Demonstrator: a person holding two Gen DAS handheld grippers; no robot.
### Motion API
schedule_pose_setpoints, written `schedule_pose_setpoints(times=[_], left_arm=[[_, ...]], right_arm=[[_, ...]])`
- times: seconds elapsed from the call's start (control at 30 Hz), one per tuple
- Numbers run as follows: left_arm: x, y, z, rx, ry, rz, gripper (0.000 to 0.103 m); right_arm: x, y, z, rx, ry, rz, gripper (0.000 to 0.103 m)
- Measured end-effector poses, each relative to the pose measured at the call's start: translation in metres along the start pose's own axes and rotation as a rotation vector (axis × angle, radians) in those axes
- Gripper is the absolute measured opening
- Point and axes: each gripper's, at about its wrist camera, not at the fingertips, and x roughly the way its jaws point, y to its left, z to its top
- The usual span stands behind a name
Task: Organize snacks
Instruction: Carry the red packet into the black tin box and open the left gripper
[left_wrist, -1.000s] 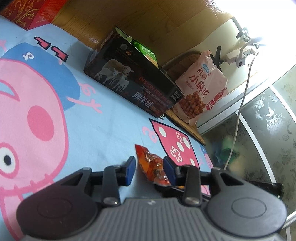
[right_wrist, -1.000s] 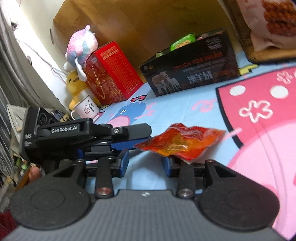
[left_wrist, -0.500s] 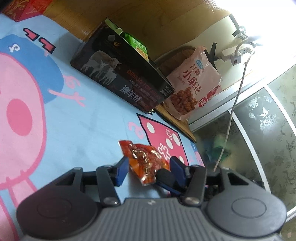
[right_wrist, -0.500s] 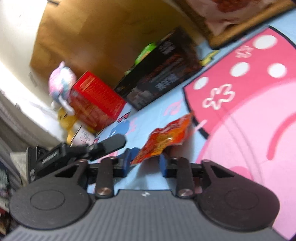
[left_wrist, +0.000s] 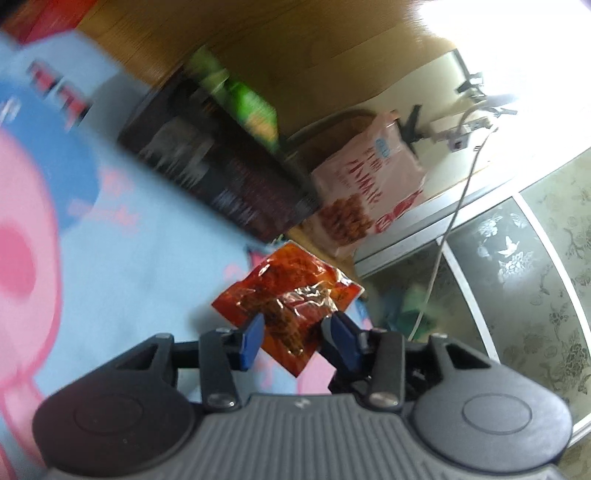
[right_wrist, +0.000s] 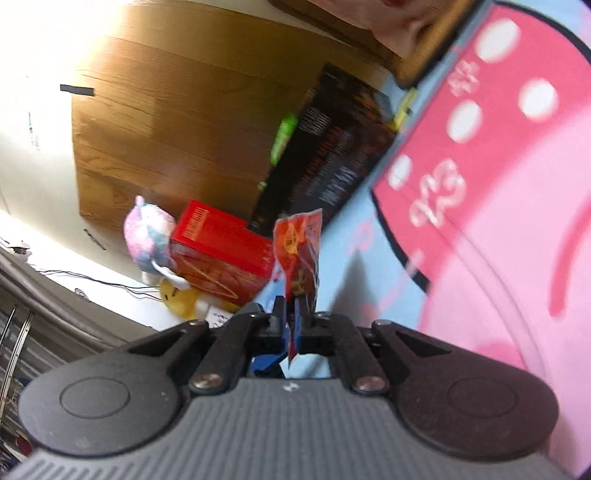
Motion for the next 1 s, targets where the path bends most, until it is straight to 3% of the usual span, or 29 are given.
schedule_pose_setpoints(times=[0.17, 0.33, 0.43, 0.5, 0.53, 0.6, 0.73, 1.0], left_arm=[[0.013, -0.040, 0.050, 0.127, -0.039, 0.005, 0.041], [0.047, -0.069, 0.093, 0.240, -0.048, 0.045, 0.041], [0.070, -0.067, 0.106, 0.280, -0.045, 0.124, 0.041], [0.078, -0.059, 0.109, 0.266, -0.044, 0.164, 0.041], [0.079, -0.056, 0.110, 0.253, -0.045, 0.163, 0.041], [0.075, -0.052, 0.108, 0.253, -0.056, 0.160, 0.042], [0.065, -0.053, 0.101, 0.262, -0.081, 0.196, 0.042], [0.033, -0.073, 0.046, 0.363, -0.114, 0.309, 0.045]], right_arm=[[0.011, 0.033, 0.038, -0.110, -0.059, 0.032, 0.007], [0.042, 0.049, 0.087, -0.226, -0.108, -0.027, 0.007], [0.071, 0.047, 0.104, -0.304, -0.095, -0.138, 0.007], [0.088, 0.049, 0.107, -0.397, -0.106, -0.273, 0.018], [0.093, 0.050, 0.106, -0.452, -0.122, -0.323, 0.021], [0.090, 0.052, 0.103, -0.514, -0.166, -0.330, 0.032], [0.071, 0.054, 0.090, -0.571, -0.262, -0.348, 0.039], [0.022, 0.046, 0.055, -0.503, -0.305, -0.344, 0.040]])
